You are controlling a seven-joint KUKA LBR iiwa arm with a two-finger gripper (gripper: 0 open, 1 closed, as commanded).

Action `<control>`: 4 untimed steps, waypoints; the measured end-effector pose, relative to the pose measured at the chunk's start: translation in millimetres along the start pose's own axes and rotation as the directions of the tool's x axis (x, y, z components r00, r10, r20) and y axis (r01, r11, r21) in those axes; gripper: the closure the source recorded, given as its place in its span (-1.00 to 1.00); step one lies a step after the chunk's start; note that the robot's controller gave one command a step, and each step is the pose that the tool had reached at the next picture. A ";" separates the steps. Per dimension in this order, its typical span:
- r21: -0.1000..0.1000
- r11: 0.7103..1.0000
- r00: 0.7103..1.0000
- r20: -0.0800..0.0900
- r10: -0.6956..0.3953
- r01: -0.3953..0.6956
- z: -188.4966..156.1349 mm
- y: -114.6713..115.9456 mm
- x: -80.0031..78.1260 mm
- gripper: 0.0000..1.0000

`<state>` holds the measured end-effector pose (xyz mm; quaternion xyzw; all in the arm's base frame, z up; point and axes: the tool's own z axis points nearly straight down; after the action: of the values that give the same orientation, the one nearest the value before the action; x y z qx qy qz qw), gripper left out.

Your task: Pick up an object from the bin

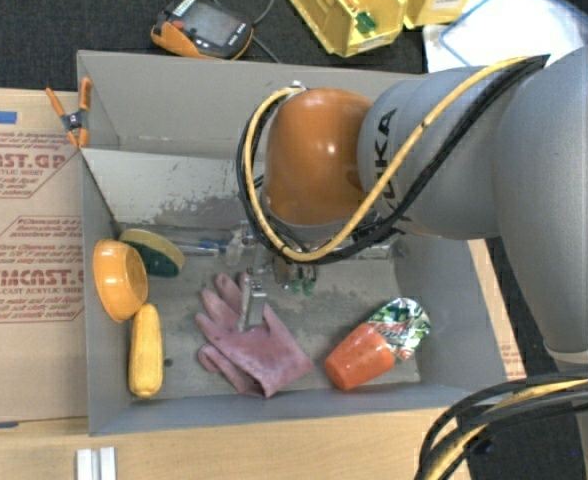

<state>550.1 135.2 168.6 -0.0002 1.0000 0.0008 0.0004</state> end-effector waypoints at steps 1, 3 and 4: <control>-0.002 0.996 0.996 0.005 -0.084 0.084 99.2 9.1 59.6 -1.00; 0.000 0.996 0.996 -0.003 -0.089 0.089 89.9 10.9 62.1 -1.00; -0.006 0.992 0.992 0.033 -0.124 0.124 96.4 2.2 67.0 -1.00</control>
Offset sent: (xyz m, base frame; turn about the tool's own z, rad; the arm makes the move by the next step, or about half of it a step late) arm -0.0614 0.0241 -0.0216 -0.1238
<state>483.2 137.5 72.2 -0.0621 0.9979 0.0048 0.0165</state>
